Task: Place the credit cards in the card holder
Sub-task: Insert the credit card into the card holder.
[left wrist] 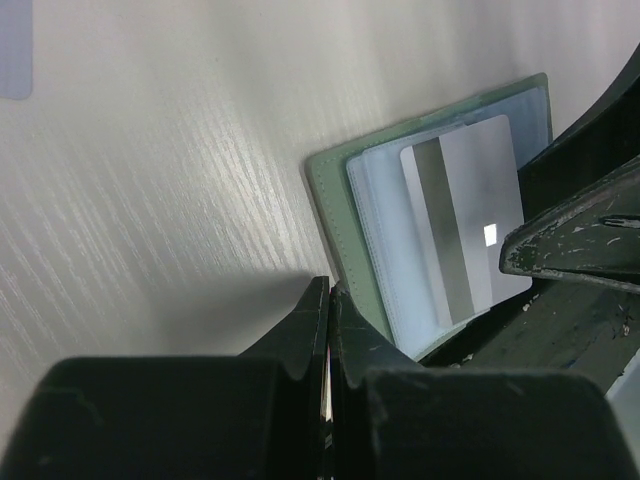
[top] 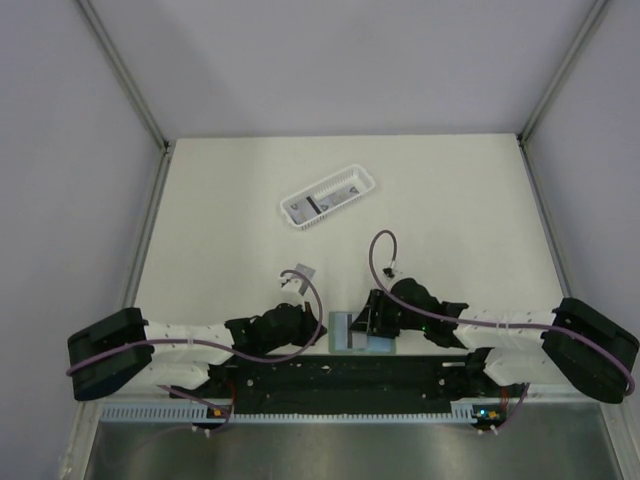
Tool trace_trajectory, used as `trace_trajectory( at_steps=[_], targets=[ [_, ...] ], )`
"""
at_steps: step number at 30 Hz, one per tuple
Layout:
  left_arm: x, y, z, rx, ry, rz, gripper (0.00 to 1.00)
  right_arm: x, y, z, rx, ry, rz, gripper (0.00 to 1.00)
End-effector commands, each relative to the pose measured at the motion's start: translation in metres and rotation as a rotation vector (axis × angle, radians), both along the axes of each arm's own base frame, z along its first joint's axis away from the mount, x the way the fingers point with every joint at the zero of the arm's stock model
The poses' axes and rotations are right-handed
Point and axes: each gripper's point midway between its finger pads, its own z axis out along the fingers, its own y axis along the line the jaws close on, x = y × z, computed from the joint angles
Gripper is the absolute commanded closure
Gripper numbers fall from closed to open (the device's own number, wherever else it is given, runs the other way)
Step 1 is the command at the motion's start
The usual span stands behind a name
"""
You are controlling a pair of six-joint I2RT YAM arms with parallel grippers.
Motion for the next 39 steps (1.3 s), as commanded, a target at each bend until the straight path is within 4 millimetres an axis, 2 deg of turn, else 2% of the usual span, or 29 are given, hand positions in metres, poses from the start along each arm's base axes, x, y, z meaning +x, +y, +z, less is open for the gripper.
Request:
trace_trajectory(
  at_steps=[1,11,15,25,39],
  targets=[
    [-0.003,0.003,-0.002,0.005,0.004,-0.007,1.0,0.003,-0.007,0.006,-0.081,-0.031,0.006,0.52],
    [-0.003,-0.002,-0.001,0.002,0.003,-0.018,1.0,0.002,-0.019,0.006,-0.144,-0.036,-0.004,0.52],
    [-0.003,-0.006,0.002,-0.003,0.002,-0.03,1.0,0.003,-0.018,0.007,-0.146,-0.04,0.001,0.56],
    [-0.011,-0.021,0.001,-0.039,0.033,-0.089,1.0,0.006,0.002,0.007,-0.137,-0.034,0.014,0.55],
    [-0.011,-0.02,0.004,-0.047,0.025,-0.084,1.0,-0.001,0.03,0.014,-0.118,-0.036,0.071,0.52]
  ],
)
